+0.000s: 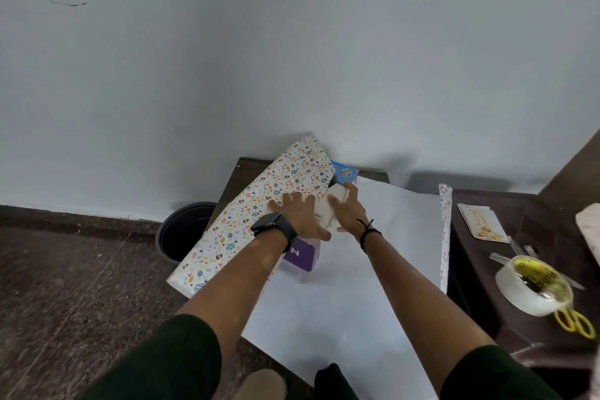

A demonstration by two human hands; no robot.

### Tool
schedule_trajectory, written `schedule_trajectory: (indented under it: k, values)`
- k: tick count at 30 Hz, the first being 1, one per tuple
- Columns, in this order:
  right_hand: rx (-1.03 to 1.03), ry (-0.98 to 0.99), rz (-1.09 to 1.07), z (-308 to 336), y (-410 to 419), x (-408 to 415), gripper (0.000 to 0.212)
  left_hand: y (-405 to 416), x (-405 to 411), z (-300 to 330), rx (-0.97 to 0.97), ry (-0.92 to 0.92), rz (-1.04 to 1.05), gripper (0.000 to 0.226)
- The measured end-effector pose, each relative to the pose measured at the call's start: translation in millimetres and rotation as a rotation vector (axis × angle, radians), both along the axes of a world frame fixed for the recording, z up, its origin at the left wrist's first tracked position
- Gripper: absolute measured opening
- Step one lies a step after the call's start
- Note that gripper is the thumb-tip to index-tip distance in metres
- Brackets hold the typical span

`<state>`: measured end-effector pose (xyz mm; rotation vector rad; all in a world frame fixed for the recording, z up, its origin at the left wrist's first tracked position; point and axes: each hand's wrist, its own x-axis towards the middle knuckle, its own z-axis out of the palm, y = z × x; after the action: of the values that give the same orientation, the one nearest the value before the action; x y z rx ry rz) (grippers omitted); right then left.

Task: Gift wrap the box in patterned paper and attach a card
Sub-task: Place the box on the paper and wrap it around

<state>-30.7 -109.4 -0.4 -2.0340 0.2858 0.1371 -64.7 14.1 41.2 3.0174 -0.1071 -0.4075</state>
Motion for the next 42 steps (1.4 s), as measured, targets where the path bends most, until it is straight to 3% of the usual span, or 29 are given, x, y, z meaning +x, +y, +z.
schedule_trajectory:
  k: [5, 7, 10, 13, 16, 22, 26, 28, 33, 36, 42]
  values:
    - [-0.526, -0.094, 0.095, -2, 1, -10, 0.056, 3, 0, 2, 0.019, 0.042, -0.017, 0.09]
    - [-0.598, -0.153, 0.08, 1, -2, -13, 0.054, 2, -5, -1, 0.007, -0.001, -0.002, 0.093]
    - [-0.494, -0.203, 0.009, 10, -5, -11, 0.045, 0, -10, -8, -0.071, 0.001, -0.001, 0.098]
    - [-0.099, -0.139, -0.149, 17, -8, -3, 0.039, -10, -25, -15, 0.008, -0.061, 0.083, 0.092]
    - [0.193, -0.013, -0.143, 13, -10, -5, 0.055, -10, -29, -29, 0.022, -0.119, 0.045, 0.092]
    - [0.092, 0.012, -0.04, 5, -16, -6, 0.067, -14, -29, -20, 0.046, -0.127, 0.068, 0.083]
    - [0.004, -0.025, -0.104, 0, -32, -15, 0.054, -4, -18, -20, -0.046, -0.106, -0.046, 0.088]
    - [-0.148, -0.049, -0.101, -10, -52, -27, 0.051, -1, -14, -21, -0.063, -0.096, -0.071, 0.089]
    - [-0.815, 0.108, 0.41, -56, -89, -48, 0.062, -3, -12, -21, -0.039, -0.102, -0.08, 0.089]
    - [-0.912, 0.127, 0.469, -63, -90, -54, 0.067, -5, -14, -20, 0.046, -0.08, -0.073, 0.085]
    - [-0.944, 0.143, 0.446, -63, -87, -60, 0.067, -2, -18, -18, 0.039, -0.062, -0.101, 0.083]
